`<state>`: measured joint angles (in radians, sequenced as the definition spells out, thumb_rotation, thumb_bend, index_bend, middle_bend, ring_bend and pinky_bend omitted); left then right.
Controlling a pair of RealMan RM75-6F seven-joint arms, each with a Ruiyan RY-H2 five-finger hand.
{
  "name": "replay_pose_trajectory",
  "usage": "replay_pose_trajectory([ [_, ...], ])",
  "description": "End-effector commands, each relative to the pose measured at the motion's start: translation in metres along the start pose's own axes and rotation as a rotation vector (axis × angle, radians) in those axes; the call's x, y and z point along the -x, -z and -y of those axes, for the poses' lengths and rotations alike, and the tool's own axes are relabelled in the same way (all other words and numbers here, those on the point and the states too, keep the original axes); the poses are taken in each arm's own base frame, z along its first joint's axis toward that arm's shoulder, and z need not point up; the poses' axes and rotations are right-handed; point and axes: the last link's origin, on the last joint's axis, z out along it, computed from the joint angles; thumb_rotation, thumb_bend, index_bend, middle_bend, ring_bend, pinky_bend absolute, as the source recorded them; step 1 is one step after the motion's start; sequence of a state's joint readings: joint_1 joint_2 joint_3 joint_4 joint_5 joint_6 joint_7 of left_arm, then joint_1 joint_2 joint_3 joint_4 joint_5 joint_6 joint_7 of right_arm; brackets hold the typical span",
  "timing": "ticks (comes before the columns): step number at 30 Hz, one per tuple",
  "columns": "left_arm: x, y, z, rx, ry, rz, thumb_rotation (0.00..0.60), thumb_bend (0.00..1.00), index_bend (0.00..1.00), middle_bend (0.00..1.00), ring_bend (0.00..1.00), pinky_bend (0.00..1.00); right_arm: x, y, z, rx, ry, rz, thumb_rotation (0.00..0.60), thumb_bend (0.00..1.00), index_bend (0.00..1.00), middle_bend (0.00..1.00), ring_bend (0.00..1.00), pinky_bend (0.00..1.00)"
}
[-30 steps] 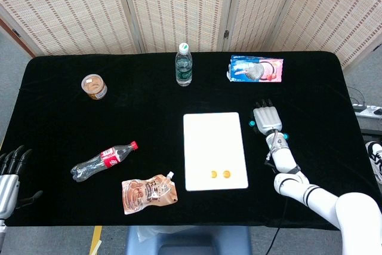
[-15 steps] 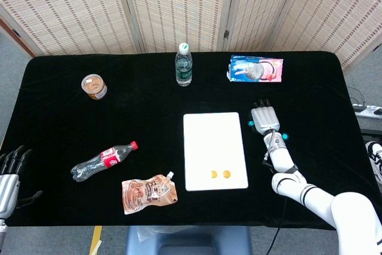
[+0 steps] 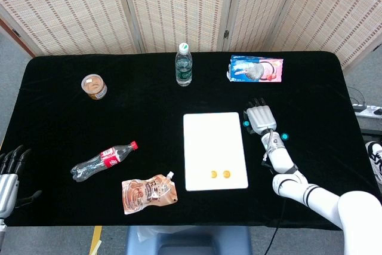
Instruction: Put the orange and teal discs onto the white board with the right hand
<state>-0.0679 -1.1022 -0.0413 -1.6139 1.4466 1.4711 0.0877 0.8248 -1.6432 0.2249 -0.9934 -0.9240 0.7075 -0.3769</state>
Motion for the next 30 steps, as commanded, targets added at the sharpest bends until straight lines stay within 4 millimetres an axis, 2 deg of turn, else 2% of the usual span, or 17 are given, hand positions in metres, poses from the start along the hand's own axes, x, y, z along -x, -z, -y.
replay_pose_trajectory([
  [1, 0.000, 0.000, 0.000, -0.001, 0.003, 0.000, 0.600, 0.16, 0.00, 0.00, 0.00, 0.00, -0.016, 0.017, 0.013, -0.097, -0.020, -0.013, 0.600, 0.39, 0.50, 0.19, 0.04, 0.00],
  [9, 0.000, 0.001, -0.002, 0.004, 0.006, -0.005, 0.600, 0.16, 0.00, 0.00, 0.00, 0.00, -0.010, 0.045, 0.075, -0.308, 0.013, 0.021, 0.600, 0.39, 0.50, 0.18, 0.04, 0.00],
  [15, -0.002, 0.003, -0.001, 0.005, 0.007, -0.014, 0.600, 0.16, 0.00, 0.00, 0.00, 0.00, -0.002, 0.052, 0.104, -0.379, 0.036, 0.028, 0.600, 0.39, 0.50, 0.18, 0.03, 0.00],
  [30, 0.001, 0.007, 0.002, -0.004, 0.012, -0.007, 0.600, 0.16, 0.00, 0.00, 0.00, 0.00, 0.004, 0.050, 0.108, -0.369, 0.079, 0.025, 0.600, 0.39, 0.50, 0.17, 0.02, 0.00],
])
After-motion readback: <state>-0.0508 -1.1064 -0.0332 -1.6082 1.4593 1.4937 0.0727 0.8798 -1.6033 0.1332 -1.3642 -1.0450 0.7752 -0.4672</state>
